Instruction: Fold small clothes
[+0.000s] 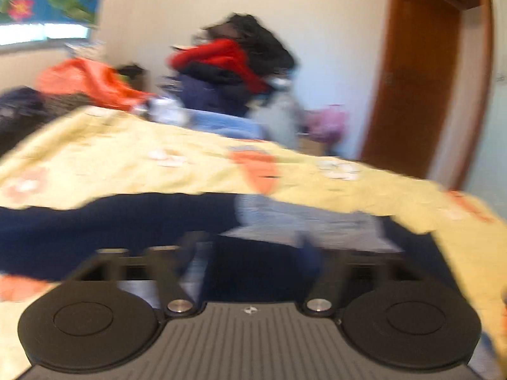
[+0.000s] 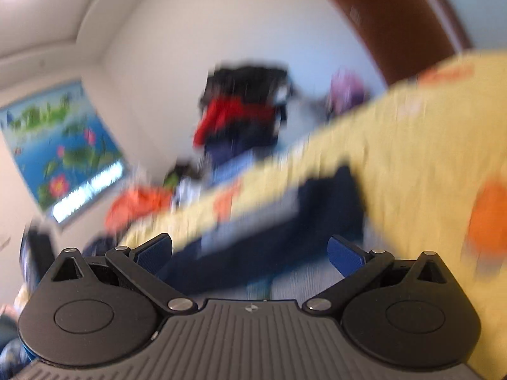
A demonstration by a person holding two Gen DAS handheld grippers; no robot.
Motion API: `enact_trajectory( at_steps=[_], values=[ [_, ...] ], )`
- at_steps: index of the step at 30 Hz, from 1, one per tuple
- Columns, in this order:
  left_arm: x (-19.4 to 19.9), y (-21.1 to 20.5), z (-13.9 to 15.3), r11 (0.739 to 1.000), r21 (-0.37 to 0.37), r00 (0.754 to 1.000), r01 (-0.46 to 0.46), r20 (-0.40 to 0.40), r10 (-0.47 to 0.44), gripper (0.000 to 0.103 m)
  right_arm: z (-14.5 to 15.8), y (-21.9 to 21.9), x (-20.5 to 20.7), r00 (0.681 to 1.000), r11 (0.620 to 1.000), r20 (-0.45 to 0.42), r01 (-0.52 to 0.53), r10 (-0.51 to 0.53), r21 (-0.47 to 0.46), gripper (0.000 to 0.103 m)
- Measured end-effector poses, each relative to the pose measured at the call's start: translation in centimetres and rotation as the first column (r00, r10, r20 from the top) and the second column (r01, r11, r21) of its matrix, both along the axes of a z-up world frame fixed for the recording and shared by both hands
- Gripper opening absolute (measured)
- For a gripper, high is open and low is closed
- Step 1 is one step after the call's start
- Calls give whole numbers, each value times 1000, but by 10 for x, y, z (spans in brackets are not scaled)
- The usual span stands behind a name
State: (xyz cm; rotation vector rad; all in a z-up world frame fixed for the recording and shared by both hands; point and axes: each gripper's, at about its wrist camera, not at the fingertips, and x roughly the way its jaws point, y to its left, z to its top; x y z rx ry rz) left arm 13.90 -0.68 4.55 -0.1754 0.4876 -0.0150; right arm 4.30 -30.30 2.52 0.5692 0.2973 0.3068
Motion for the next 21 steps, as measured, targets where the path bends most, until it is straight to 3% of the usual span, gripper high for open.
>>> enact_trajectory(
  at_steps=[2, 4, 6, 7, 9, 10, 13, 15, 17, 19, 21],
  values=[
    [15, -1, -9, 999, -41, 998, 23, -49, -25, 94, 14, 0, 31, 1000, 999, -10, 11, -12, -34, 102],
    [36, 4, -24, 994, -106, 987, 39, -150, -54, 94, 14, 8, 78, 993, 996, -119, -18, 7, -88, 103],
    [47, 7, -42, 992, -122, 978, 30, -204, -55, 96, -1, 10, 116, 982, 998, -189, -38, 29, -48, 102],
    [44, 6, -45, 995, -84, 981, 47, -184, -62, 97, -10, 11, 130, 974, 998, -227, -29, 15, -59, 102],
    [44, 0, -45, 996, -34, 979, 81, -186, -86, 99, -27, 18, 149, 956, 984, -291, -9, -43, -175, 101],
    [44, -1, -46, 996, -29, 978, 88, -186, -92, 100, -30, 24, 144, 971, 970, -235, -11, -48, -243, 102],
    [50, 3, -44, 994, -57, 978, 94, -182, -103, 103, -34, 22, 142, 971, 972, -233, -6, -50, -235, 102],
    [47, 0, -41, 994, -15, 976, 109, -189, -110, 103, -36, 20, 143, 972, 974, -230, -4, -49, -226, 102],
    [33, -2, -31, 993, 59, 979, 104, -183, -92, 103, -34, 30, 144, 970, 955, -235, -13, -60, -297, 102],
    [8, 13, -19, 992, 84, 990, 92, -118, -82, 103, -33, 36, 147, 967, 938, -243, -17, -71, -345, 103],
    [-22, 44, -5, 996, 62, 998, 58, -38, -55, 103, -32, 40, 150, 966, 929, -247, -19, -79, -370, 103]
  ],
)
